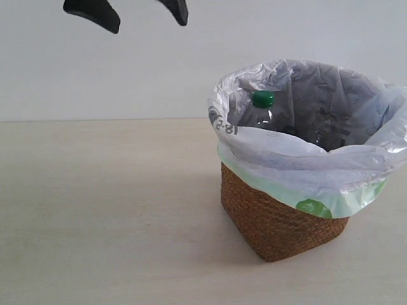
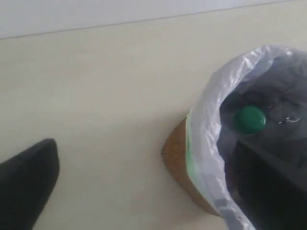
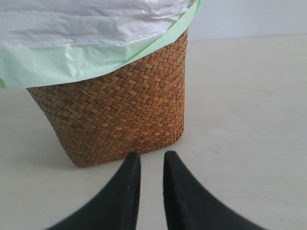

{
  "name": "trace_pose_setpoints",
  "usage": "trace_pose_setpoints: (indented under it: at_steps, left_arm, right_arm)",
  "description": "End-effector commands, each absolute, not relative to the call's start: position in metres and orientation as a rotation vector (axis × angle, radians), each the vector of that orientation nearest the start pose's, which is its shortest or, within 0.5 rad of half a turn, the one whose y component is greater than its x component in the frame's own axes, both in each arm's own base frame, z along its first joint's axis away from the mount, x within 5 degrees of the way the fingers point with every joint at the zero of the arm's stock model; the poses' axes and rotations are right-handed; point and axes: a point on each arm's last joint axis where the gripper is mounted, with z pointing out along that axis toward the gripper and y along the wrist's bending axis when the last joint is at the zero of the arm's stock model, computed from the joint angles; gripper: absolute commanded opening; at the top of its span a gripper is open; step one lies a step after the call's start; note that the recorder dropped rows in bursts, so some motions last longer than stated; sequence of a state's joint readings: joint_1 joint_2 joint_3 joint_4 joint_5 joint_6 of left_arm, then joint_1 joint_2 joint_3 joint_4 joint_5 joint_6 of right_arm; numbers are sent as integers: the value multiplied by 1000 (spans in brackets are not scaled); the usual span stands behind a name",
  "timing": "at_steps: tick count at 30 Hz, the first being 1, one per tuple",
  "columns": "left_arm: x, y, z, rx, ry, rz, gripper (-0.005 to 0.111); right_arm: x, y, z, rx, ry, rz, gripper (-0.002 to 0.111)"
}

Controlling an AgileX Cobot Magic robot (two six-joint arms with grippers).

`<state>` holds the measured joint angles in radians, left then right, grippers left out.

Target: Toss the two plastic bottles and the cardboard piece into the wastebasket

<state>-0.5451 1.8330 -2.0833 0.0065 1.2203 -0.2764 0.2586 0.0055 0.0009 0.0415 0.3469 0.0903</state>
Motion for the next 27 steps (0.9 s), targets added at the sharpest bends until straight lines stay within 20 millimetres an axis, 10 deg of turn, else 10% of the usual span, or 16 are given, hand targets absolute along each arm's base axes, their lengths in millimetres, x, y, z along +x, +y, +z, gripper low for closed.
trace_pose_setpoints:
  at_steps: [1, 6, 12, 19, 27]
  left_arm:
    - [340, -197, 400, 346, 2513, -211, 91]
    - [340, -186, 370, 356, 2584, -26, 74]
    - [324, -159, 339, 352, 2689, 121, 5]
    - [238, -84, 351, 101, 2659, 23, 4]
    - [156, -63, 326, 47, 2345, -324, 4]
  right_arm:
    - [51, 15, 182, -129, 1830, 288, 13]
    - [51, 15, 182, -129, 1830, 288, 13]
    - [51, 15, 182, -129, 1830, 288, 13]
    - [51, 15, 182, -129, 1829, 288, 13]
    - [51, 15, 182, -129, 1829, 288, 13]
